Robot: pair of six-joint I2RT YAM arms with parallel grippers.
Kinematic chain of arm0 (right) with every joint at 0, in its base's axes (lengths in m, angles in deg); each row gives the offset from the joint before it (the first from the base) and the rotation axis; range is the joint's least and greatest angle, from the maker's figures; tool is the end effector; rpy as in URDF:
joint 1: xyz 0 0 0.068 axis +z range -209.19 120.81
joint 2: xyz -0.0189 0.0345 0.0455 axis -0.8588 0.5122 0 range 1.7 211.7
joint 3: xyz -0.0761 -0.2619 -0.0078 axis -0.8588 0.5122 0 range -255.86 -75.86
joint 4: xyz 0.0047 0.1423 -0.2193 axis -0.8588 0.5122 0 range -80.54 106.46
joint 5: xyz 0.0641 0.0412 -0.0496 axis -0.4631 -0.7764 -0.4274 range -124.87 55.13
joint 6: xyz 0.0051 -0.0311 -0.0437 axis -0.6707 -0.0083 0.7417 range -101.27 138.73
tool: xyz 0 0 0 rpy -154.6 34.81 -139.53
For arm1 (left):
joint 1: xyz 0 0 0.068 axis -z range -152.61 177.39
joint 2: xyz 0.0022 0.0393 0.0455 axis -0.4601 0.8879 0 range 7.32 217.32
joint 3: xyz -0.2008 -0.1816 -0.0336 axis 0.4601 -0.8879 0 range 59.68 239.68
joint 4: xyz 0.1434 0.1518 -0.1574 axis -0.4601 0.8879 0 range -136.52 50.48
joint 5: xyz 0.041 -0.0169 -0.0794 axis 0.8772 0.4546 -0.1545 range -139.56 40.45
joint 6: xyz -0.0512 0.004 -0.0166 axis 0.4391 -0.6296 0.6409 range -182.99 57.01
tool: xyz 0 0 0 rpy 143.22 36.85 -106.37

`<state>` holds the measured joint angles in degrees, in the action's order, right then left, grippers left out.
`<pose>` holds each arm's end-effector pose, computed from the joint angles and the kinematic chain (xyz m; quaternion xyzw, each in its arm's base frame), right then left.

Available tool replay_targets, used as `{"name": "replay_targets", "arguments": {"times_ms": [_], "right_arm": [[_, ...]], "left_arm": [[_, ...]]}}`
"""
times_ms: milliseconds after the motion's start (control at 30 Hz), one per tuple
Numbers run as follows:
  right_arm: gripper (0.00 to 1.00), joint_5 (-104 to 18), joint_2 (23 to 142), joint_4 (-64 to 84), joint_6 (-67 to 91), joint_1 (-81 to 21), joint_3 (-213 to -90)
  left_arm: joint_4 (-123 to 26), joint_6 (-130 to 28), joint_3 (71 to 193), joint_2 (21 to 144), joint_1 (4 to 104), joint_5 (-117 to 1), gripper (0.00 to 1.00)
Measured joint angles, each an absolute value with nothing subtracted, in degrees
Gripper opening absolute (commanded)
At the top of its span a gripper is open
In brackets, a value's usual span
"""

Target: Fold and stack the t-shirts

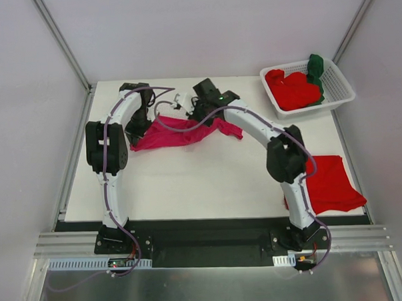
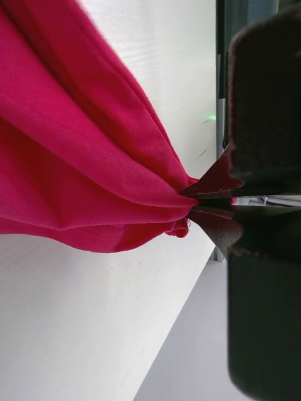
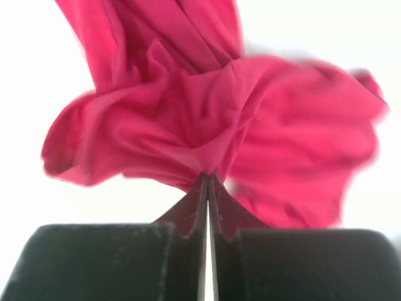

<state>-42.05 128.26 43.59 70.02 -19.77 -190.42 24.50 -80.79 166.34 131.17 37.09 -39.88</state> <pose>0.3874 0.3242 0.2546 -0.6751 0.6340 0.0192 0.3769 0.4173 -0.0653 0.2085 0.2355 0.9681 0.0852 0.0095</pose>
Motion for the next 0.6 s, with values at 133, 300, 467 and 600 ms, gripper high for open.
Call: {"name": "replay_targets", "arguments": {"times_ms": [133, 300, 467, 600], "right_arm": [[0.01, -40.3, 115.1, 47.8, 72.4, -22.6, -182.6], [0.01, -40.3, 99.3, 54.0, 74.3, -24.0, -171.2], [0.01, -44.0, 95.2, 61.7, 74.5, -20.0, -160.5], [0.01, -48.4, 98.0, 67.8, 74.3, -17.5, -158.7]], "left_arm": [[24.5, -80.8, 167.5, 131.2, 37.1, -39.4, 0.00], [24.5, -80.8, 170.3, 131.2, 37.1, -39.1, 0.00], [24.5, -80.8, 172.1, 131.7, 37.3, -39.4, 0.00], [24.9, -80.7, 172.1, 132.2, 37.6, -40.5, 0.00]]}}
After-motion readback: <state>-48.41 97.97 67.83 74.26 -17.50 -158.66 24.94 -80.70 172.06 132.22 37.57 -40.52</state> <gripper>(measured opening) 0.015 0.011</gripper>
